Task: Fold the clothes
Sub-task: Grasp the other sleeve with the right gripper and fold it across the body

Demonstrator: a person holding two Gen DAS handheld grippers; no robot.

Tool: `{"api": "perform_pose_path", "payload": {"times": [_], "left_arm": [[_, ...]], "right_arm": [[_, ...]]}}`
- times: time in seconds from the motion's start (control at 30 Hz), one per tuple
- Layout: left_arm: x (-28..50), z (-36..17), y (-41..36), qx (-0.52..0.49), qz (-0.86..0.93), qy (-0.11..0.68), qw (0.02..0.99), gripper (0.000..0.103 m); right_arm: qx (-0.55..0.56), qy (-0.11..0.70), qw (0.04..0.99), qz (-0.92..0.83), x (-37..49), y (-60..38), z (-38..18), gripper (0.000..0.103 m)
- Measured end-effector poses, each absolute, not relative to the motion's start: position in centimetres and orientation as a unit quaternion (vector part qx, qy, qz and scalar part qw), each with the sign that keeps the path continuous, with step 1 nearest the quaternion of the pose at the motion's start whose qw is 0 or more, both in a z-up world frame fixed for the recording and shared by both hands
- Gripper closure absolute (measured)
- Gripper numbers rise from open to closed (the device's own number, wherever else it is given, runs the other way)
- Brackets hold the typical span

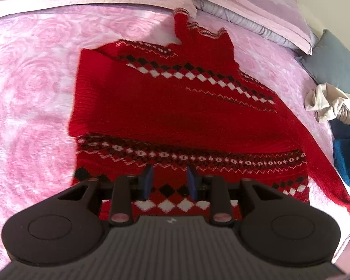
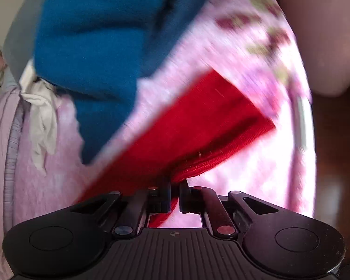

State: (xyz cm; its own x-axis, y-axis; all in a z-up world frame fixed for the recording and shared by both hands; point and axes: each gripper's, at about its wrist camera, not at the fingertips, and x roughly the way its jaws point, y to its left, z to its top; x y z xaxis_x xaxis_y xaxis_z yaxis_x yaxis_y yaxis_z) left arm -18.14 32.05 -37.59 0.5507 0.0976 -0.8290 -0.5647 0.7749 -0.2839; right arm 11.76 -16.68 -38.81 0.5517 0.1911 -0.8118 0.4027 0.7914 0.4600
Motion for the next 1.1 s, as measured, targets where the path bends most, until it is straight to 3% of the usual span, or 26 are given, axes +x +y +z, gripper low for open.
{"api": "perform_pose_path", "payload": {"times": [0.27,0.5,0.53,0.57,0.6,0.63,0.9,1.1], "left_arm": [[-21.8,-35.3,35.0,-0.298,0.232,0.392,0.839,0.078],[-26.3,-33.5,38.5,-0.342,0.283,0.354,0.824,0.078],[-26.8,-33.6,38.9,-0.346,0.29,0.353,0.82,0.078],[-27.4,-33.7,39.2,-0.35,0.296,0.353,0.816,0.078],[-27.7,-33.9,39.4,-0.353,0.3,0.356,0.812,0.078],[-27.9,-34.2,39.4,-0.356,0.301,0.358,0.809,0.078],[-27.0,-36.9,39.6,-0.39,0.296,0.364,0.792,0.077],[-23.7,-38.7,41.2,-0.416,0.302,0.354,0.781,0.074]], "right_arm": [[0.109,0.295,0.933,0.177,12.0,1.1,-24.3,0.099],[-0.024,0.353,0.893,0.279,5.2,8.2,-28.3,0.098],[-0.042,0.362,0.884,0.291,4.3,9.1,-29.1,0.09],[-0.06,0.372,0.875,0.303,3.4,10.0,-29.8,0.075],[-0.078,0.381,0.866,0.315,2.5,10.9,-30.5,0.039],[-0.096,0.39,0.856,0.326,1.5,11.8,-31.3,0.033],[-0.236,0.451,0.757,0.41,-5.8,19.1,-37.1,0.033],[-0.243,0.433,0.808,0.318,-1.5,13.1,-38.1,0.038]]}}
